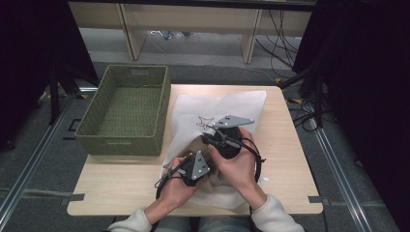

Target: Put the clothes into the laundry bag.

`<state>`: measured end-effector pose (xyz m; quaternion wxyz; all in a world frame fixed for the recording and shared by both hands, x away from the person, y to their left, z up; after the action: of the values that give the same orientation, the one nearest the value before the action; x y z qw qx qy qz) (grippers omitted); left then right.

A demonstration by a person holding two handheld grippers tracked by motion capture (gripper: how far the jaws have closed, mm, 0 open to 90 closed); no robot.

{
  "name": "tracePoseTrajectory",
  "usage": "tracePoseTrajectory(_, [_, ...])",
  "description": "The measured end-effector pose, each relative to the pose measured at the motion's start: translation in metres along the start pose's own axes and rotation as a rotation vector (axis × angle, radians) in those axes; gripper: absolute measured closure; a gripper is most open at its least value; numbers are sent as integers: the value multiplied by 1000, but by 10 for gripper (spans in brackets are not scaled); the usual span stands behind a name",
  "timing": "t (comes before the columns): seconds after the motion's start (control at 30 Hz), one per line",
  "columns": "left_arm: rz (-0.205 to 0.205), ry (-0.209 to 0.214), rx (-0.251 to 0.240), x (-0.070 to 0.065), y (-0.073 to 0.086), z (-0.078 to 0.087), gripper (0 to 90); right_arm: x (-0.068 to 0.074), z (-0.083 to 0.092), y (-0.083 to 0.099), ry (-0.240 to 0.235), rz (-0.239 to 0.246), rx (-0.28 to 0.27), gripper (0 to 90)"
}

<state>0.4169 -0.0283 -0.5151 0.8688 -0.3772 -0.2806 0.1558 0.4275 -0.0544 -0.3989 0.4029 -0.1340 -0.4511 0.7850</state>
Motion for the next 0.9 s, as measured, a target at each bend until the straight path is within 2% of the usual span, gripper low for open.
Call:
tracePoseTrajectory(0.03, [38, -29, -49, 3, -8, 1, 891, 2, 2, -1, -8, -6, -4, 885])
tracePoseTrajectory(0.07, [49, -60, -77, 9, -14, 3, 891, 1, 4, -3, 3, 8, -19, 885])
tracePoseTrajectory(0.1, [61, -53, -97, 9, -19, 5, 891, 3, 6, -5, -10, 17, -32, 885])
tracePoseTrajectory(0.13, [34, -82, -96, 15, -21, 8, 891, 6, 7, -6, -23, -13, -41, 885])
tracePoseTrajectory(0.17, [36, -99, -112, 18, -25, 10, 890, 7, 8, -7, -17, -10, -45, 886])
tracePoseTrajectory(0.2, [13, -87, -106, 17, -26, 11, 890, 8, 10, -9, -20, -7, -58, 886])
tracePoseTrajectory(0.23, [23, -87, -122, 15, -29, 10, 890, 8, 11, -11, -20, 16, -63, 885])
tracePoseTrajectory(0.27, [17, -92, -127, 14, -29, 9, 889, 8, 11, -11, -22, 19, -59, 885])
tracePoseTrajectory(0.3, [17, -79, -126, 11, -28, 6, 889, 9, 11, -11, -24, 13, -60, 886])
tracePoseTrajectory(0.33, [2, -100, -119, 11, -26, 2, 887, 8, 11, -10, -25, 13, -60, 885])
tracePoseTrajectory(0.37, [10, -54, -117, 3, -23, -6, 882, 7, 9, -9, -19, -7, -51, 885])
tracePoseTrajectory(0.4, [10, -54, -117, 3, -23, -6, 872, 6, 8, -8, -16, -4, -47, 885])
tracePoseTrajectory(0.43, [-17, -35, -81, -4, -14, -19, 855, 5, 7, -7, -13, -8, -40, 885])
tracePoseTrajectory(0.5, [-36, -9, -65, -10, -6, -31, 816, 0, 5, -6, -3, 3, -36, 885])
tracePoseTrajectory(0.53, [-40, 5, -54, -12, -3, -37, 784, -2, 3, -4, -1, -15, -24, 885])
tracePoseTrajectory(0.57, [-34, 13, -45, -13, 0, -40, 753, -4, 2, -3, -4, -14, -19, 884])
tracePoseTrajectory(0.6, [-22, 31, -36, -14, 3, -44, 721, -7, 1, -3, 13, -15, -24, 885])
tracePoseTrajectory(0.63, [-15, 43, -36, -16, 4, -45, 672, -7, -1, -1, -2, -25, -15, 884])
tracePoseTrajectory(0.73, [-8, 91, -43, -19, 2, -42, 557, -13, -1, 0, 12, -25, -2, 884])
tracePoseTrajectory(0.8, [11, 117, -55, -21, 1, -37, 490, -11, -2, 2, 4, -69, 6, 883])
tracePoseTrajectory(0.87, [41, 137, -66, -22, -1, -27, 433, -14, -2, 1, 10, -40, 3, 883])
tracePoseTrajectory(0.9, [40, 127, -82, -20, -4, -21, 411, -14, -1, 1, 12, -35, 1, 883])
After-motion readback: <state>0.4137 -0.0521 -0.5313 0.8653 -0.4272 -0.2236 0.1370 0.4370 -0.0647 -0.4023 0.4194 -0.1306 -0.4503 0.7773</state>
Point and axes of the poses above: each handheld gripper's, and its own axes: z roughly backward along the jaws, y roughly out of its underside, x roughly to its left, the point moved 10 cm from there along -z, roughly forward along the jaws, and after that the axes turned 4 degrees about -z, right-handed, at the moved point
